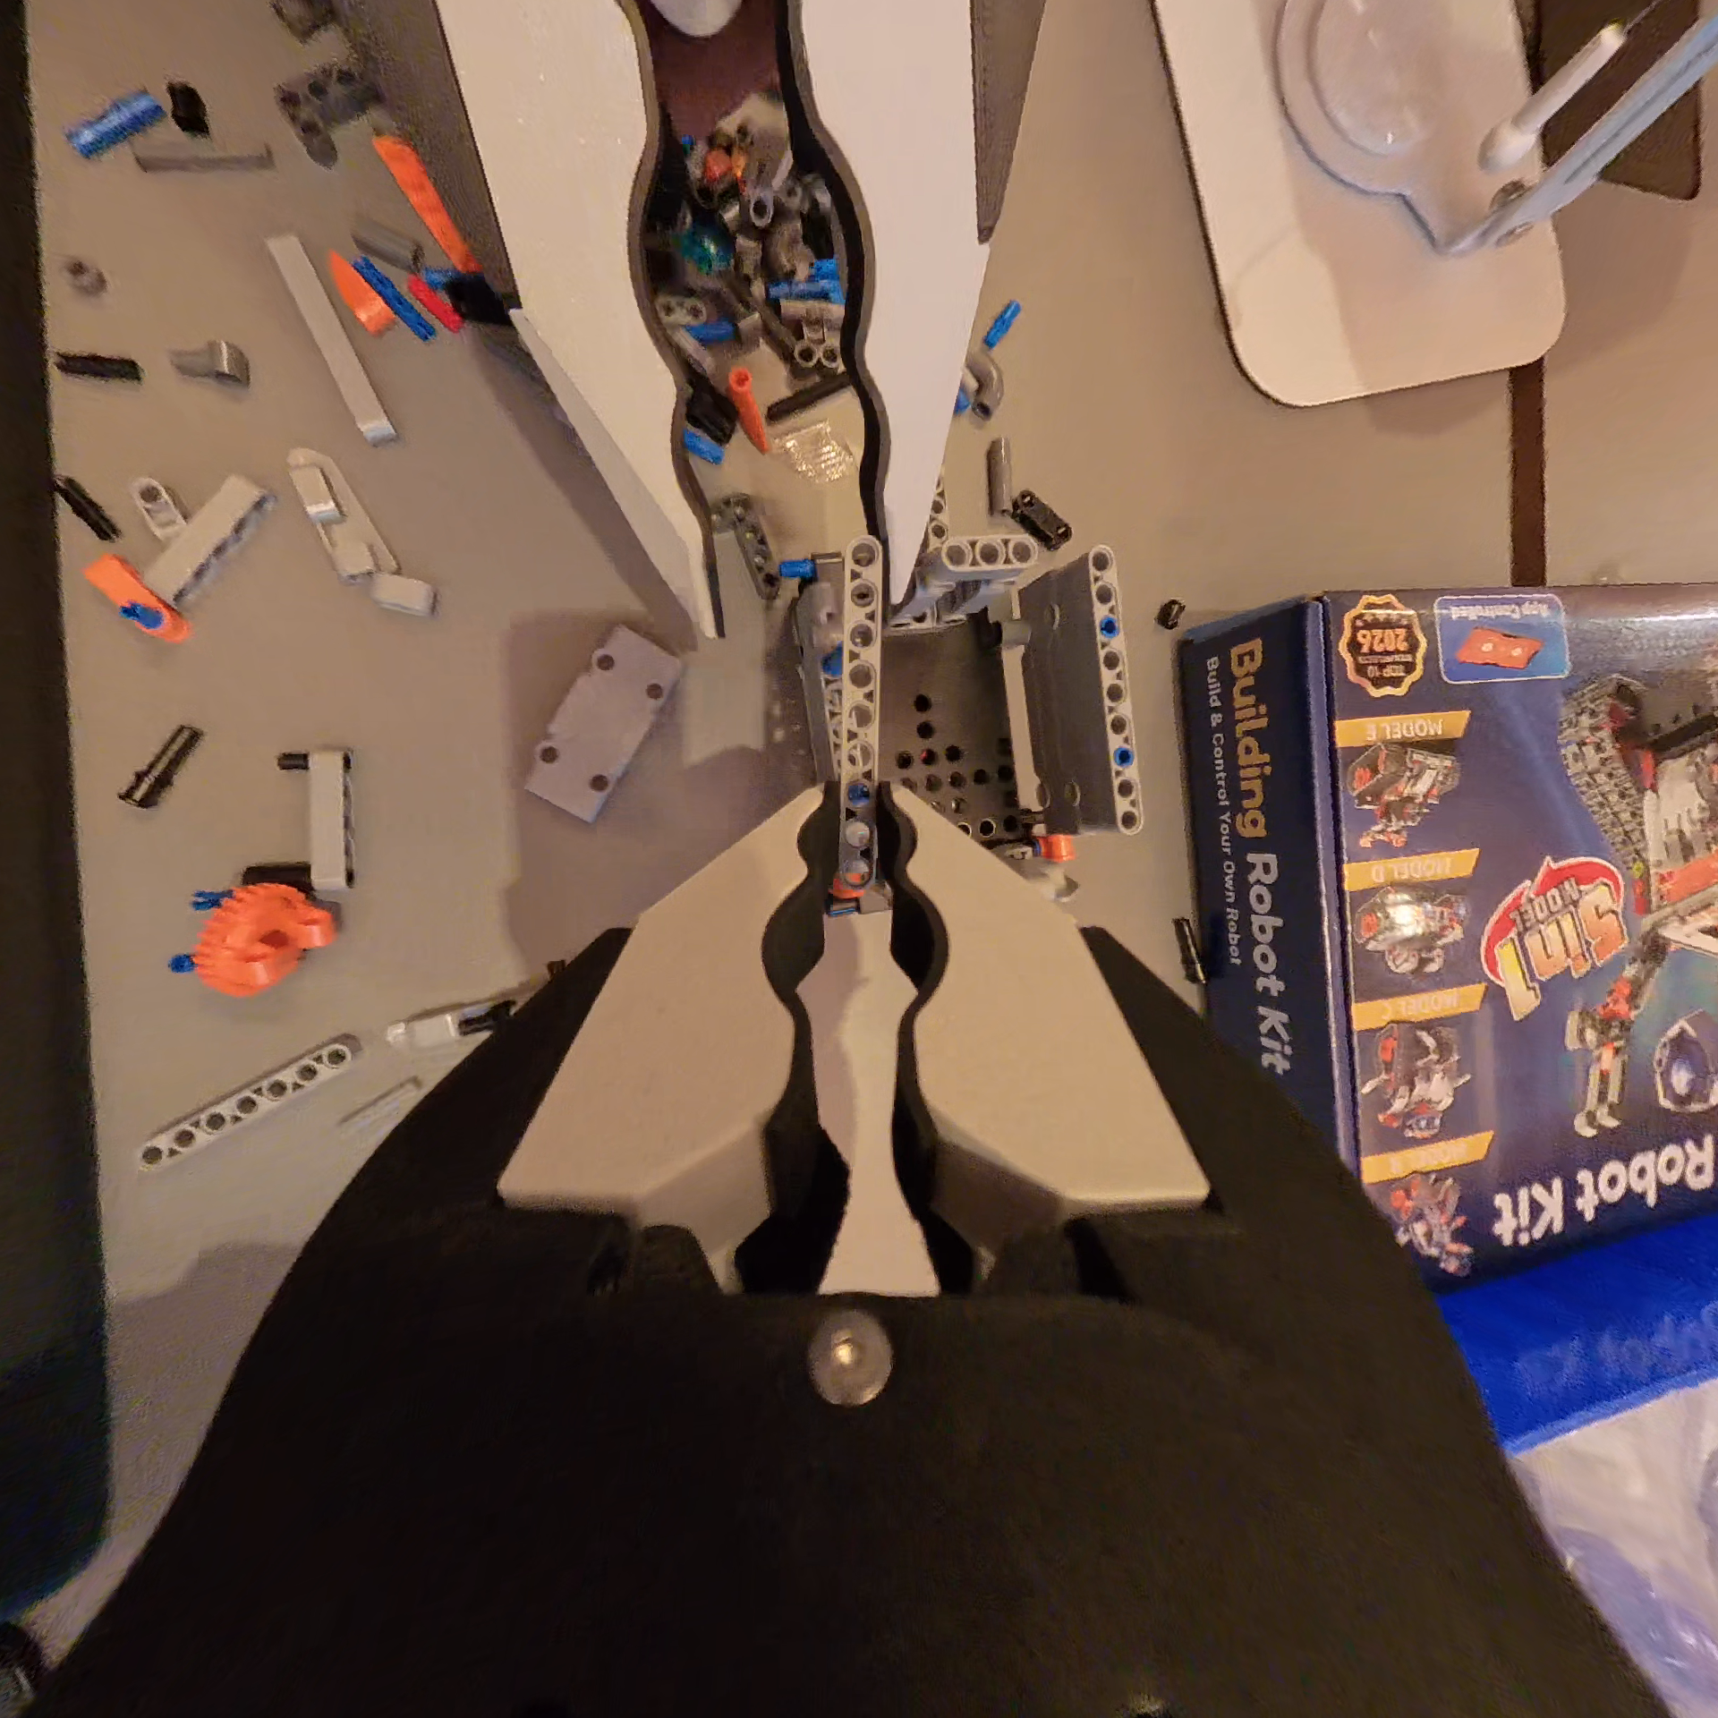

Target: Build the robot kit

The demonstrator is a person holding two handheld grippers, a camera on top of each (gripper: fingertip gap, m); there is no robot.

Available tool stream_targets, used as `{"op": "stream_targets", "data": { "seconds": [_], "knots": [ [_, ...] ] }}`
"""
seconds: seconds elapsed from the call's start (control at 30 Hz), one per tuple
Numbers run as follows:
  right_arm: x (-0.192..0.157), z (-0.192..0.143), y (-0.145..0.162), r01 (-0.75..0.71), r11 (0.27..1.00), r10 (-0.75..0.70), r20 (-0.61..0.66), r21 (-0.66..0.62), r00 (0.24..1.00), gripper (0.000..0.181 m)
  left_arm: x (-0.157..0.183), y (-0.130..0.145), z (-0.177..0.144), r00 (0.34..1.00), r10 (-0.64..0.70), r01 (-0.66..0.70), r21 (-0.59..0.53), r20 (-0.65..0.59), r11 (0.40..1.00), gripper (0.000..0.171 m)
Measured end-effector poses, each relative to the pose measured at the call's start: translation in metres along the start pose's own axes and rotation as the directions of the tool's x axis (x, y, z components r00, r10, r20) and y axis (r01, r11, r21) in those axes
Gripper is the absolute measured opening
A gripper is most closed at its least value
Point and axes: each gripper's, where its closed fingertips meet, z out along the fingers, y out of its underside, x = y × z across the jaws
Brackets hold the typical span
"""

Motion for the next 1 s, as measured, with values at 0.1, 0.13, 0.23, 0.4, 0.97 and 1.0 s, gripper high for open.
{"op": "stream_targets", "data": {
  "seconds": [0.1, 0.13, 0.23, 0.4, 0.97, 1.0],
  "knots": [
    [0.001, 0.007, 0.004, 0.023, 1.000, -0.023, 0.048, -0.008, 0.999, 0.005, -0.001, 0.009, 0.010, 1.000, -0.020, 0.020, -0.039, -0.001, 0.999, 0.033],
    [0.001, 0.008, 0.004, 0.025, 1.000, -0.025, 0.060, -0.002, 0.998, 0.005, 0.000, 0.012, 0.012, 1.000, -0.022, 0.022, -0.049, -0.008, 0.999, 0.033],
    [0.002, 0.009, 0.004, 0.033, 0.999, -0.034, 0.095, 0.013, 0.995, 0.005, 0.001, 0.015, 0.019, 0.999, -0.034, 0.033, -0.056, -0.016, 0.998, 0.027],
    [0.000, 0.009, 0.003, 0.046, 0.998, -0.050, 0.143, 0.031, 0.989, 0.005, 0.001, 0.015, 0.030, 0.998, -0.048, 0.046, -0.067, -0.026, 0.997, 0.014],
    [-0.001, 0.009, 0.003, 0.167, 0.985, -0.166, -0.008, 0.053, 0.986, 0.005, -0.002, 0.014, 0.030, 0.994, -0.057, 0.055, -0.023, -0.091, 0.998, 0.004],
    [-0.001, 0.009, 0.004, 0.186, 0.982, -0.184, -0.038, 0.038, 0.982, 0.006, -0.002, 0.014, 0.030, 0.994, -0.052, 0.050, -0.019, -0.093, 0.999, 0.005]
  ]
}}
